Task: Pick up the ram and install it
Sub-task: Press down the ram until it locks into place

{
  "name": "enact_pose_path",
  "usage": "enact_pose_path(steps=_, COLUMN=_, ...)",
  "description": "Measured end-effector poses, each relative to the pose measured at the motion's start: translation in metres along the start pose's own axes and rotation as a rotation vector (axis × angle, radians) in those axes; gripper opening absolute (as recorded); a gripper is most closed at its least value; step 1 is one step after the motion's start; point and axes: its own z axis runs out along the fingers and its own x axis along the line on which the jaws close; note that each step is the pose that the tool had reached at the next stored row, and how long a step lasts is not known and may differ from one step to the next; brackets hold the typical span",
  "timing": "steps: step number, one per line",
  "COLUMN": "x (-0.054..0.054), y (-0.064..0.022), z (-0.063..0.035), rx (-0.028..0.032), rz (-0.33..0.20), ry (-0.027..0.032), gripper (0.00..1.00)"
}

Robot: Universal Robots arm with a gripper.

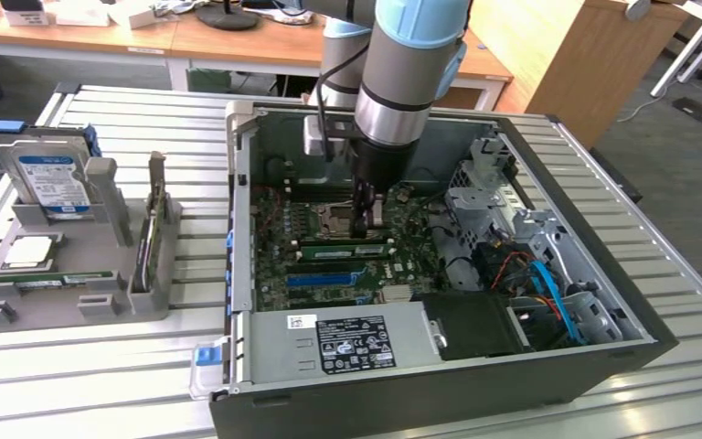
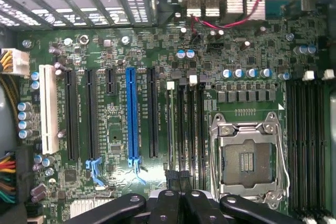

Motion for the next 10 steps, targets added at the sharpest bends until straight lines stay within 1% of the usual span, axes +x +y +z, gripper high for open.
enact_pose_path(steps=10, x=0.0, y=0.0, z=0.0001, rx=0.0023, rz=0.142, ry=-0.0003, gripper=0.11)
